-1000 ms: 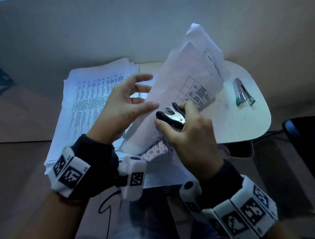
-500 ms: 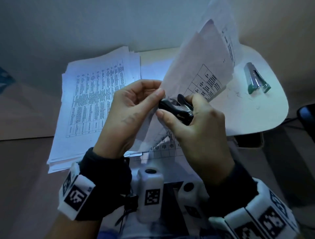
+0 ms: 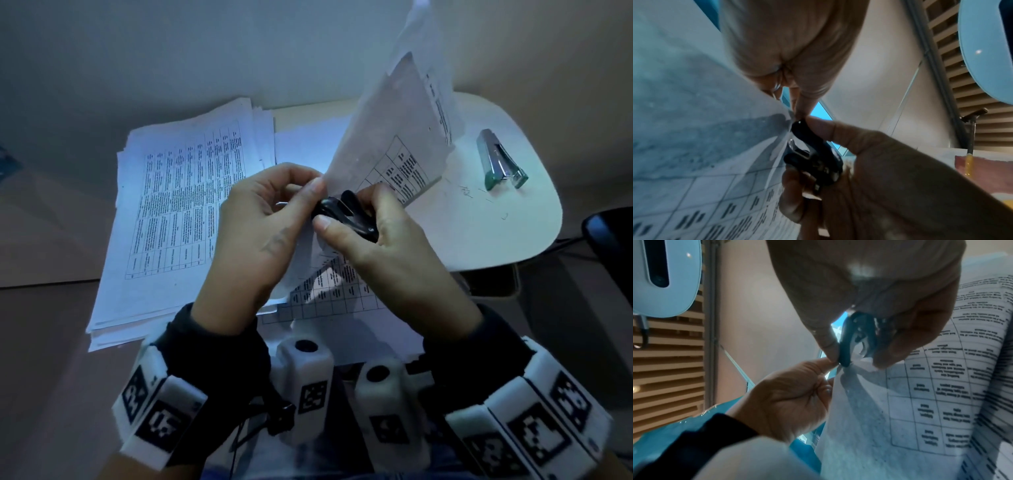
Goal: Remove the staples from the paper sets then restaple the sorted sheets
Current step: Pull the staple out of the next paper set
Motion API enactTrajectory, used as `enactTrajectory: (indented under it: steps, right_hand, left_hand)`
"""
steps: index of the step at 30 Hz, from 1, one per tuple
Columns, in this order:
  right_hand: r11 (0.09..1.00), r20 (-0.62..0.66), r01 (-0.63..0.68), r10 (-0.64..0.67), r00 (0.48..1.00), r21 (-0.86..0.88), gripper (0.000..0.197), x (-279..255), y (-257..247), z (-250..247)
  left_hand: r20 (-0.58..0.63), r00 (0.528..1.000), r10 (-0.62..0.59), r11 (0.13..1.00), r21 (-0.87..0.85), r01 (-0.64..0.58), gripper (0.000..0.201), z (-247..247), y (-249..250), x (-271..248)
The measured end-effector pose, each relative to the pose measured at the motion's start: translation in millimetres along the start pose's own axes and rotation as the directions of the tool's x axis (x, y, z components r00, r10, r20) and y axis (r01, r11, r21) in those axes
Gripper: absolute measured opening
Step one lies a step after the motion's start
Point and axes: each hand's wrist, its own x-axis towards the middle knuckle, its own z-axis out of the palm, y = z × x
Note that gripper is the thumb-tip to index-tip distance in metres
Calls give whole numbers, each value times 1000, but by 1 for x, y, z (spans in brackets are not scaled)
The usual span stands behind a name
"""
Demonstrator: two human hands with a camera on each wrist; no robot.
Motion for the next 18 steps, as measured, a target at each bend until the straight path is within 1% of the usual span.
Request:
enactTrajectory:
  steps: [3,5,7,10,12,15,18]
  right_hand:
    - [994,56,-10,16,998,-106,37,0,-3,-4]
    - [991,68,-15,24,997,-131,37,0,-5,-5]
    - [991,36,-11,16,999,-134,36,-2,-7,-5]
    - [989,-10,11,-12,1000,-145,39,-6,-8,-6]
    - [989,-18,16,-19,1000,-149,43,-8,-8,-6]
    - [984,-19,21,-25,1000,-176,40,-11,-8,-5]
    - [976,-3,29,-30,1000,-218,37,-13,-11,-4]
  left_hand:
    - [5,1000,19,1000,3,-19,8,3,1,0]
    - [14,999,37,999,0,-37,10,6,-1,0]
    - [30,999,43,999,-24,-42,9,6,-3,-1]
    - [49,998,25,993,-116,-19,7,4,-5,-2]
    - [41,999,23,988,-151,-16,6,2,-6,-2]
    - [31,999,36,983,-182,-30,4,2,-7,-2]
    - [32,998,53,980,-193,-45,9,2,-8,-1]
